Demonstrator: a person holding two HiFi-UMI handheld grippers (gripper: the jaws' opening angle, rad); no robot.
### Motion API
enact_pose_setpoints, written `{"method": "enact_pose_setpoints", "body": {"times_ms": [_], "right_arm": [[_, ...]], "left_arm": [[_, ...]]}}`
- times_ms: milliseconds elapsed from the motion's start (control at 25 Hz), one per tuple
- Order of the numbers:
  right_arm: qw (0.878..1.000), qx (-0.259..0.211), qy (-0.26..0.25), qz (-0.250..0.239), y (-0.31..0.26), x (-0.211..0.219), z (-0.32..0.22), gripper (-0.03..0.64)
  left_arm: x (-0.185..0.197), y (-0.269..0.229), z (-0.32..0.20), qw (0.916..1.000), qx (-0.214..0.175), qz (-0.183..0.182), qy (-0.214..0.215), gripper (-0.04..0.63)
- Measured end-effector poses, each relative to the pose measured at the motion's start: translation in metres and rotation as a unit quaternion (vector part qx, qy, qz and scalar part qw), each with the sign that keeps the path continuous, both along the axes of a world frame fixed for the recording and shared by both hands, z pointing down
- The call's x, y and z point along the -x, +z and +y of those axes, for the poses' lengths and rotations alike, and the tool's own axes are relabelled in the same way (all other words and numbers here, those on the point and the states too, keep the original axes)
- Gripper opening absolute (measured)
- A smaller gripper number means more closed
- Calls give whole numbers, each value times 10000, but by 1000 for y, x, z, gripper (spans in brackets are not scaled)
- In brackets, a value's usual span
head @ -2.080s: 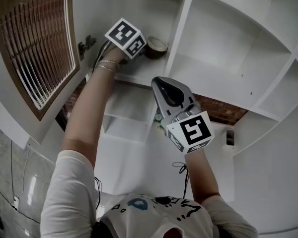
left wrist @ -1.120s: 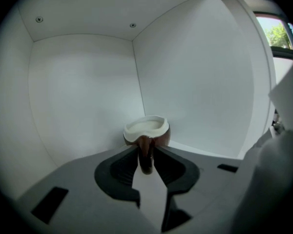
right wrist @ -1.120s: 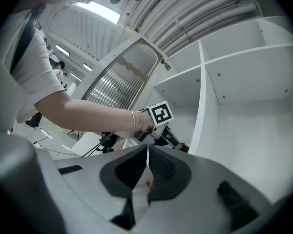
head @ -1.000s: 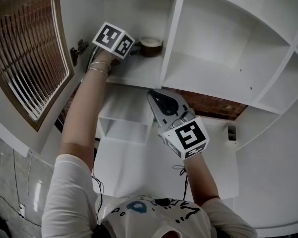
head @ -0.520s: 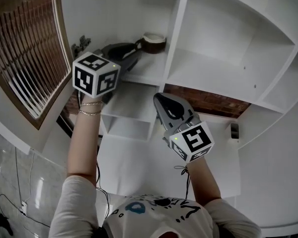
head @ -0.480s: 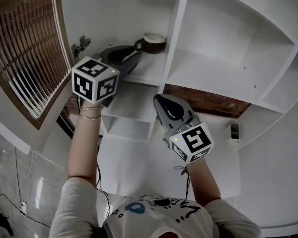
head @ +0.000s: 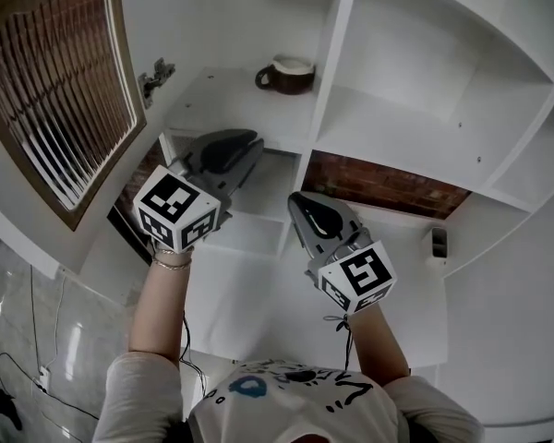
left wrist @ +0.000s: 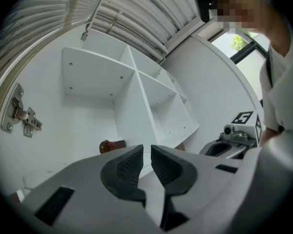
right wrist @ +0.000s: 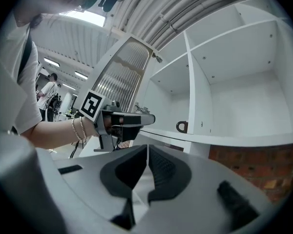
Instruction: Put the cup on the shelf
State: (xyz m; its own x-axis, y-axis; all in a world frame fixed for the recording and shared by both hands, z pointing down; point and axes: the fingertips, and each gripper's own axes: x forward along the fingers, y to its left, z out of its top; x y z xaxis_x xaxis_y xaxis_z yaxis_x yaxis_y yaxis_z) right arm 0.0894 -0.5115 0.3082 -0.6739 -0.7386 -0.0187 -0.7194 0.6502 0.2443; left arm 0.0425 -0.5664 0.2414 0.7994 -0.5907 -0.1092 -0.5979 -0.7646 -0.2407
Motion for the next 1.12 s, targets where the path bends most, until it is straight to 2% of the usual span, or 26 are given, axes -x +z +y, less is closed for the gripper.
{"method": "enact_pose_setpoints", "body": {"times_ms": [200,320,400,520,600,760,880,1120], "right_arm": [[9995,295,27,-72,24,0,5,29],[9987,467,38,-178,35,1,7,29],[9983,540,12,-206,41,2,10,29],[9978,622,-17,-240,50,0,14,29],[9973,690,-50,-243,58,0,18,29],[9966,789,-139,-205,74,1,28,29],[9957,873,-211,-212,84,2,36,29],[9943,977,-344,-271,99,3,52,29]], "left_arm": [[-11,38,24,9993,176,-154,275,37],[-12,60,40,9990,350,-65,274,28],[-12,70,51,9990,376,73,216,26],[-2,75,60,9977,408,542,90,21],[3,80,65,9969,446,653,27,17],[5,99,77,9961,594,649,-20,15],[4,125,85,9957,795,482,-26,15],[-2,165,107,9913,1258,353,167,15]]}}
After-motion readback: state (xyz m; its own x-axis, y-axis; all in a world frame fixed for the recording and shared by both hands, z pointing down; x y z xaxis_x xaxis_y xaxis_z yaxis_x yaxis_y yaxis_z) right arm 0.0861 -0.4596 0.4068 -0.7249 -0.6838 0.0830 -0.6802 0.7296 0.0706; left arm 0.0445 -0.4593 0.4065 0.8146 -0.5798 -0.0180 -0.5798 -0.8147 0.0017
